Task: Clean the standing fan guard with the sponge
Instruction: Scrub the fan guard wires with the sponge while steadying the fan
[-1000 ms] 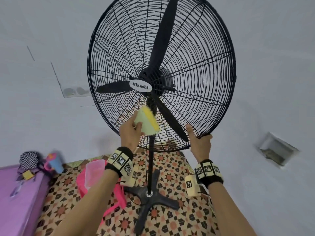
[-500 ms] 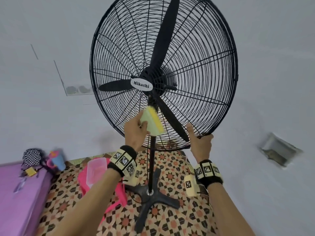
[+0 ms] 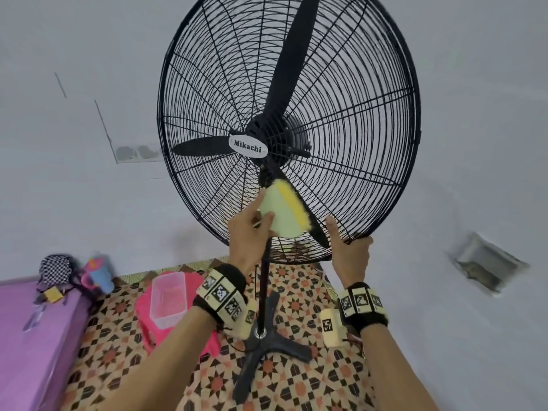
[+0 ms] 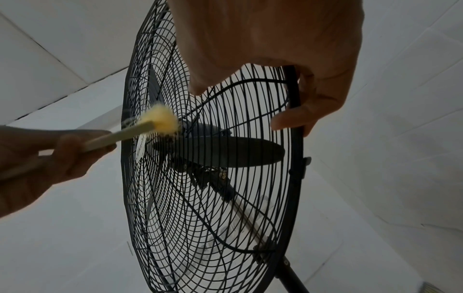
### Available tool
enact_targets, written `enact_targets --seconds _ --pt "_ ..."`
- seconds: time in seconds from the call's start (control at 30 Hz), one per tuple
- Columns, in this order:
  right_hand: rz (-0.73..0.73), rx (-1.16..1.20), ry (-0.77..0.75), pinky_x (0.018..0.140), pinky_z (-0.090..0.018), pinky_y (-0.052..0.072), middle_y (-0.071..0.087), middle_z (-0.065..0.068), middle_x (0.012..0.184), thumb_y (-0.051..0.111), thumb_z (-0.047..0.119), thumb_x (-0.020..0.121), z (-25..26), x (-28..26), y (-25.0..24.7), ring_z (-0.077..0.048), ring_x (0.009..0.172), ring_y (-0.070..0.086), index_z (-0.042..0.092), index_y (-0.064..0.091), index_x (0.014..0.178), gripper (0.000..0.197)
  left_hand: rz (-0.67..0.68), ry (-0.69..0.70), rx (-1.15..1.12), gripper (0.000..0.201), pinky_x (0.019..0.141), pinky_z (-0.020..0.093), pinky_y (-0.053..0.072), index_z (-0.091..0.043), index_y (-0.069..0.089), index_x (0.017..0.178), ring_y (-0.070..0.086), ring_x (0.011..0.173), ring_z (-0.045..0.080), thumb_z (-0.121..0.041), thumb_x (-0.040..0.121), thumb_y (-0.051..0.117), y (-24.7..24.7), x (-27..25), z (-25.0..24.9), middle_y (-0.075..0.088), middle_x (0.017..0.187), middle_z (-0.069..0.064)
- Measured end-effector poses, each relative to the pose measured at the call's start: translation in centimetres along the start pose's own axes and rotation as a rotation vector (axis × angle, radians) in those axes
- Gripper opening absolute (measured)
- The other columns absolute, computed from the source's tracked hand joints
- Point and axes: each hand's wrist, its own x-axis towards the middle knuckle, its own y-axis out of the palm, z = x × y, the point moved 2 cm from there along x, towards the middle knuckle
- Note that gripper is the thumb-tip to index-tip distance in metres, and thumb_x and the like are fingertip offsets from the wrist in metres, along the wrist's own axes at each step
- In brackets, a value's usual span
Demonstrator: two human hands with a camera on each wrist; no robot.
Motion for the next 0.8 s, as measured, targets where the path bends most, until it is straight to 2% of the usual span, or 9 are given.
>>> enact_targets --seconds 0.1,0.2,0.33,0.47,0.53,0.57,0.63,0.7,0.8 --pt "0.011 0.007 0.018 0.110 -0.051 0.047 0.048 -0.012 0.151 0.064 0.095 0.063 0.0 0.3 -0.1 -0.035 0.133 0.052 0.010 0.025 0.151 0.129 0.007 0.009 0.096 0.056 0.071 0.035 0.065 -0.027 0.043 0.155 0.074 0.076 0.006 -0.018 0.104 0.063 1.4 -0.9 1.1 0.066 0.125 0.005" --pt "0.022 0.028 0.044 0.105 -0.055 0.052 0.044 -0.013 0.156 0.060 0.103 0.052 0.0 0.6 0.1 -0.033 0.137 0.050 0.011 0.020 0.156 0.145 -0.038 -0.104 0.146 0.058 0.071 0.034 0.066 -0.029 0.039 0.157 0.074 0.075 0.010 -0.018 0.104 0.062 0.1 -1.2 3.4 0.066 0.129 0.009" --pt "-0.001 0.000 0.021 0.119 -0.052 0.037 0.038 -0.016 0.161 0.060 0.097 0.063 -0.1 0.1 0.6 -0.036 0.144 0.042 0.006 0.015 0.158 0.139 -0.008 -0.079 0.078 0.058 0.071 0.027 0.065 -0.023 0.041 0.158 0.074 0.075 0.006 -0.015 0.104 0.061 -0.7 -1.4 2.5 0.060 0.134 0.003" --pt "-0.006 -0.009 0.034 0.111 -0.054 0.046 0.045 -0.015 0.155 0.057 0.102 0.058 -0.4 0.3 0.6 -0.036 0.135 0.052 0.008 0.017 0.156 0.142 0.037 -0.035 0.025 0.058 0.071 0.035 0.066 -0.024 0.042 0.158 0.069 0.078 -0.007 -0.014 0.104 0.063 1.9 -1.7 1.2 0.054 0.127 -0.014" --pt "0.015 0.005 0.048 0.102 -0.057 0.054 0.047 -0.012 0.154 0.058 0.104 0.052 -0.6 0.9 0.5 -0.034 0.132 0.055 0.014 0.018 0.156 0.143 -0.004 -0.075 0.056 0.057 0.069 0.034 0.066 -0.024 0.042 0.157 0.070 0.073 -0.007 -0.015 0.104 0.062 1.6 -1.9 2.5 0.061 0.126 -0.010" --pt "0.018 0.017 0.052 0.099 -0.057 0.055 0.046 -0.010 0.154 0.060 0.104 0.051 -0.5 1.1 0.4 -0.033 0.133 0.054 0.016 0.019 0.155 0.142 -0.029 -0.099 0.077 0.057 0.067 0.029 0.065 -0.025 0.042 0.157 0.071 0.070 -0.002 -0.016 0.105 0.062 1.1 -2.0 3.4 0.065 0.130 -0.001" --pt "0.017 0.027 0.056 0.101 -0.057 0.054 0.044 -0.008 0.157 0.062 0.103 0.051 -0.4 1.1 0.5 -0.031 0.137 0.050 0.017 0.019 0.156 0.142 -0.066 -0.129 0.104 0.056 0.064 0.021 0.062 -0.025 0.043 0.157 0.073 0.068 0.004 -0.017 0.104 0.062 -0.1 -2.0 4.7 0.062 0.142 0.012" --pt "0.008 0.026 0.037 0.105 -0.055 0.052 0.045 -0.009 0.156 0.062 0.102 0.052 -0.4 0.9 0.7 -0.031 0.136 0.051 0.015 0.021 0.155 0.142 -0.076 -0.123 0.110 0.056 0.063 0.017 0.060 -0.023 0.044 0.156 0.072 0.067 0.001 -0.016 0.104 0.063 -0.7 -1.8 4.7 0.059 0.146 0.012" --pt "-0.009 0.011 0.028 0.106 -0.054 0.052 0.047 -0.011 0.154 0.059 0.103 0.054 -0.6 0.6 0.9 -0.034 0.133 0.054 0.014 0.022 0.154 0.139 -0.044 -0.074 0.028 0.055 0.064 0.014 0.058 -0.019 0.044 0.156 0.067 0.070 -0.015 -0.013 0.104 0.063 0.2 -1.8 2.9 0.057 0.141 0.002"
